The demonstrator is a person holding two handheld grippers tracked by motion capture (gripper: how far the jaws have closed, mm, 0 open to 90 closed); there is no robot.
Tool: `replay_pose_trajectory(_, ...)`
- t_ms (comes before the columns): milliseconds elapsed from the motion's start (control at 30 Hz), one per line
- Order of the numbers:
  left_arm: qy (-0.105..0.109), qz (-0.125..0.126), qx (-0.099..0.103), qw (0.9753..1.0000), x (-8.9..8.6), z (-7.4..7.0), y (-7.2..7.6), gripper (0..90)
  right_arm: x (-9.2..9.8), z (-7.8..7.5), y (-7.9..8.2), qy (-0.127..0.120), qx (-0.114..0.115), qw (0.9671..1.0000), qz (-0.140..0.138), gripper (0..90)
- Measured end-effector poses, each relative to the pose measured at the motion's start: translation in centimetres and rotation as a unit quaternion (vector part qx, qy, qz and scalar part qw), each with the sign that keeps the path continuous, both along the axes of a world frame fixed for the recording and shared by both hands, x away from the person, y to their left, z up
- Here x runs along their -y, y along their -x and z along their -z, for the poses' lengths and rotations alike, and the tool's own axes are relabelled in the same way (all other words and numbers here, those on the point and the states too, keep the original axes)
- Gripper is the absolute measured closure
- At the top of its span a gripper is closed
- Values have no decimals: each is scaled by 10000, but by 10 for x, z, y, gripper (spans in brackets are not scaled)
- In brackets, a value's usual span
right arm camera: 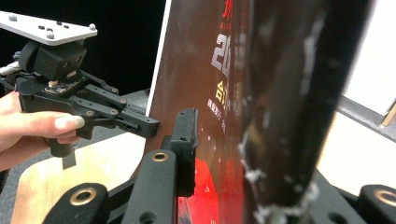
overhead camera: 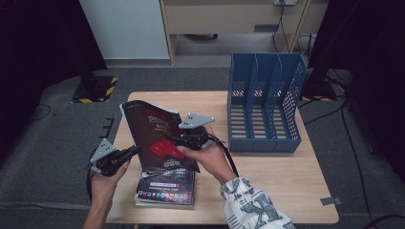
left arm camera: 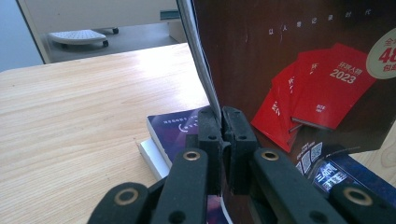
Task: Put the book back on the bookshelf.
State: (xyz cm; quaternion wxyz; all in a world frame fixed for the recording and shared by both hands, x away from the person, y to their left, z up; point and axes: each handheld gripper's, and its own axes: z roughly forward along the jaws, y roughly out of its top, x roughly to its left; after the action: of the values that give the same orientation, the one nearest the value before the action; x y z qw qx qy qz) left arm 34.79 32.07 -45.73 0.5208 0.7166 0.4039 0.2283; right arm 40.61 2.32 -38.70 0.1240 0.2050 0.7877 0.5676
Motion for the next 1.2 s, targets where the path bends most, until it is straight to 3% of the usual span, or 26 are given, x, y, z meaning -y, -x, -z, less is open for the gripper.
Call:
replay_pose_trajectory(333, 0, 41, 46, 10000, 0, -1, 1, 866, -1, 3, -2, 62, -19, 9999, 115, 793)
replay_pose_trajectory(467, 18, 47, 60, 10000, 0, 0, 1, 865, 0, 3, -4, 49, -44, 9998, 190, 860)
replay_pose_trajectory(700, 100, 16, 42, 9999, -1, 1, 0, 839, 1, 2, -2, 56, 16, 9997, 253, 869)
replay_pose_trajectory(833, 210, -93, 24, 9997, -3, 5, -2, 760, 2, 2, 1, 33, 84, 9998, 197, 870)
replay_pose_trajectory(1033, 216, -322, -74, 9992, -8, 10, -5, 528, 1, -1, 5, 36, 163, 9997, 150, 870)
replay_pose_trajectory(1200, -48, -644, -388, 9972, -13, 21, -10, 349, 3, -7, 4, -127, 168, 9995, 225, 870)
